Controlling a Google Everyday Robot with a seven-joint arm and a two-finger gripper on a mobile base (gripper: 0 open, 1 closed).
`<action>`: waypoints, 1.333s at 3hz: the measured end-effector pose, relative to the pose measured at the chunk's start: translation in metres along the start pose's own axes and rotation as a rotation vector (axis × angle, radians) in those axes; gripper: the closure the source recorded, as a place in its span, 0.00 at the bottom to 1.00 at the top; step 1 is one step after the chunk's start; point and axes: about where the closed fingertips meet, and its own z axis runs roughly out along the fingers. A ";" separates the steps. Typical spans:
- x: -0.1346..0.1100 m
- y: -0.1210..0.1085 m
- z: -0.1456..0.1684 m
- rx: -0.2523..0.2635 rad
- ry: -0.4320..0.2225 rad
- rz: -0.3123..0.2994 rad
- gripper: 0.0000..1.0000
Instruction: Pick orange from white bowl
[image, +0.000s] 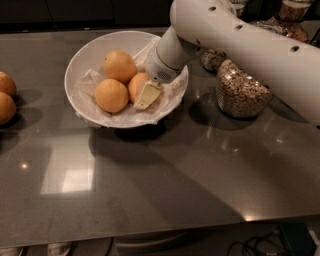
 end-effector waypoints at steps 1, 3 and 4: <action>0.001 0.000 0.003 -0.004 0.002 0.005 0.49; 0.001 0.000 0.003 -0.004 0.002 0.005 0.96; 0.001 0.000 0.003 -0.004 0.002 0.005 1.00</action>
Offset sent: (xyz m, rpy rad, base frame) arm 0.0011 0.0001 -0.0027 -0.0003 0.0065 -0.0022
